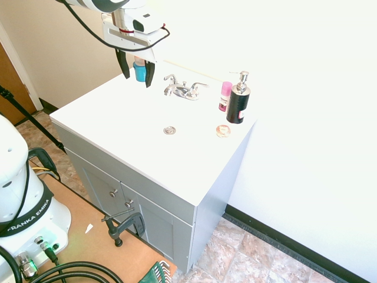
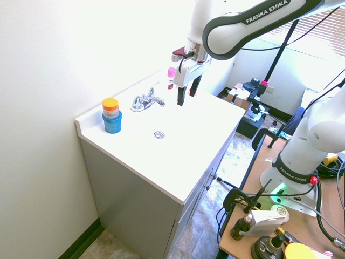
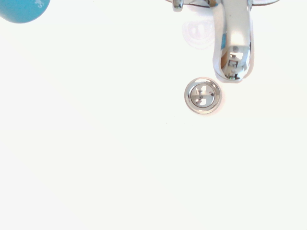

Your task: Turn off the hot water

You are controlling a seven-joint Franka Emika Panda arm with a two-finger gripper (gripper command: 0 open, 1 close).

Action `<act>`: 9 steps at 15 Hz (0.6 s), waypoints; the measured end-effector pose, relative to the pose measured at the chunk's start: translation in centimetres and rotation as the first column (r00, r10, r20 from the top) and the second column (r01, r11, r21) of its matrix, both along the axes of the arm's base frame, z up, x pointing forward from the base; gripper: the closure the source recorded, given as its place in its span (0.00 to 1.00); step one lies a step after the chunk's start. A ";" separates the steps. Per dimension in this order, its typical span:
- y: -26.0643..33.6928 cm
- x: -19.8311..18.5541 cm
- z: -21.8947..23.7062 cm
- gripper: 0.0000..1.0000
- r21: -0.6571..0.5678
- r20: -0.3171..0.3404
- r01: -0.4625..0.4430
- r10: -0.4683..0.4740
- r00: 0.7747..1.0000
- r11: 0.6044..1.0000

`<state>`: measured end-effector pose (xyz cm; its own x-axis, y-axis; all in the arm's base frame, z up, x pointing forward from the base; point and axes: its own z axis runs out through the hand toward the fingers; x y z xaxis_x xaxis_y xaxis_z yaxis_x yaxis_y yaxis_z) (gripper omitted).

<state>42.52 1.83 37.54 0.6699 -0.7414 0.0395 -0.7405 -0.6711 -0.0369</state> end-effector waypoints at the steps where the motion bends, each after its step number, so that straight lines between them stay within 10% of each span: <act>1: 0.0 0.0 -0.1 0.00 0.000 -0.001 0.000 0.000 1.000 1.000; 9: 5.0 8.9 -0.4 0.00 -0.254 0.180 0.188 -0.144 0.973 0.949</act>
<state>51.41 6.82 37.12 0.5074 -0.7889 0.3466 -0.8415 -0.5402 0.0023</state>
